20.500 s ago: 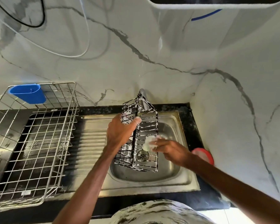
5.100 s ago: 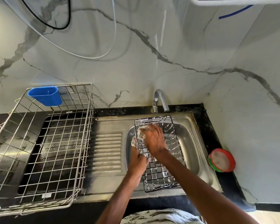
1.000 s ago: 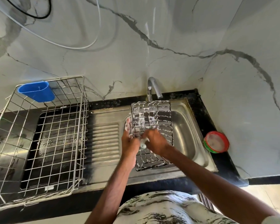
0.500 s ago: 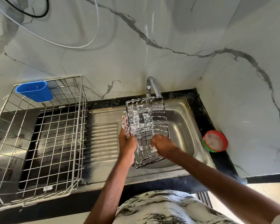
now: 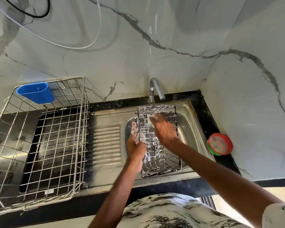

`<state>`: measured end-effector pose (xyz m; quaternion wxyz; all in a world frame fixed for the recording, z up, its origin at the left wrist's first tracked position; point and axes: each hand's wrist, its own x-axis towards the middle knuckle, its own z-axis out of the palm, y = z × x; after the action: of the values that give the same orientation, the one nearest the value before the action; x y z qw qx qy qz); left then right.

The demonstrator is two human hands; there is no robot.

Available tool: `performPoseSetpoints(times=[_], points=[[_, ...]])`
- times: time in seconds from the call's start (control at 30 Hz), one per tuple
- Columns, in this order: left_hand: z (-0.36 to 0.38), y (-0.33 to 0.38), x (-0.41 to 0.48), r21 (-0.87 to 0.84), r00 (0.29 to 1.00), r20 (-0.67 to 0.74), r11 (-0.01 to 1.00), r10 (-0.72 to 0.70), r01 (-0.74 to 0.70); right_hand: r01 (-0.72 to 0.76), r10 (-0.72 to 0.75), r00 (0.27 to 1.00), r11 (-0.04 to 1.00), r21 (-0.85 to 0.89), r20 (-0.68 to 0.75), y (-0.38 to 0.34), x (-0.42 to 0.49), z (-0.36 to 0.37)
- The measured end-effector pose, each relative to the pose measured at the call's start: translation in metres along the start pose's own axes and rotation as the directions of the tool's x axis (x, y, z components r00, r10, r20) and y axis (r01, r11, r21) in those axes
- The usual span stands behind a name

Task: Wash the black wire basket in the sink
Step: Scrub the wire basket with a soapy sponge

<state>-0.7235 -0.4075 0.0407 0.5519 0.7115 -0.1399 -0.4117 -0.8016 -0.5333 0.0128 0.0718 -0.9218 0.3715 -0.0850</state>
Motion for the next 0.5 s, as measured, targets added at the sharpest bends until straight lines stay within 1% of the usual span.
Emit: performPoseSetpoints(times=[0.03, 0.1, 0.17, 0.2, 0.3, 0.33, 0.4, 0.43, 0.5], points=[[-0.002, 0.002, 0.003, -0.023, 1.0, -0.016, 1.0, -0.001, 0.001, -0.012, 0.012, 0.999, 1.0, 0.007, 0.031, -0.002, -0.012, 0.007], [-0.006, 0.011, 0.004, -0.042, 1.0, -0.019, 0.999, -0.013, 0.012, -0.049, 0.046, 0.989, 0.999, 0.018, 0.144, -0.002, -0.038, 0.021], [-0.007, 0.013, 0.004, -0.049, 0.999, -0.024, 0.998, -0.04, 0.039, -0.005, 0.008, 0.99, 1.0, -0.02, 0.14, 0.002, -0.058, 0.034], [-0.008, 0.011, 0.005, -0.042, 0.999, -0.023, 0.998, -0.037, 0.036, 0.003, 0.001, 0.985, 1.0, -0.022, 0.172, 0.004, -0.065, 0.038], [-0.008, 0.004, 0.003, -0.04, 1.0, -0.023, 0.999, -0.006, 0.005, -0.028, 0.032, 0.973, 0.999, -0.02, 0.228, 0.005, -0.066, 0.038], [-0.007, 0.004, 0.003, -0.025, 1.0, -0.02, 1.0, -0.001, 0.001, -0.054, 0.05, 0.971, 0.999, 0.009, 0.234, 0.005, -0.063, 0.036], [-0.005, 0.006, 0.001, -0.02, 0.999, -0.018, 0.999, 0.033, -0.034, -0.111, 0.092, 0.977, 0.99, 0.091, 0.193, 0.005, -0.055, 0.03], [-0.005, 0.008, -0.001, -0.034, 0.998, -0.018, 0.998, 0.052, -0.053, -0.117, 0.095, 0.982, 0.985, 0.129, 0.163, 0.005, -0.05, 0.027], [-0.006, 0.001, 0.006, -0.047, 0.998, -0.029, 0.997, 0.057, -0.058, -0.095, 0.077, 0.989, 0.985, 0.146, 0.127, 0.006, -0.039, 0.022]])
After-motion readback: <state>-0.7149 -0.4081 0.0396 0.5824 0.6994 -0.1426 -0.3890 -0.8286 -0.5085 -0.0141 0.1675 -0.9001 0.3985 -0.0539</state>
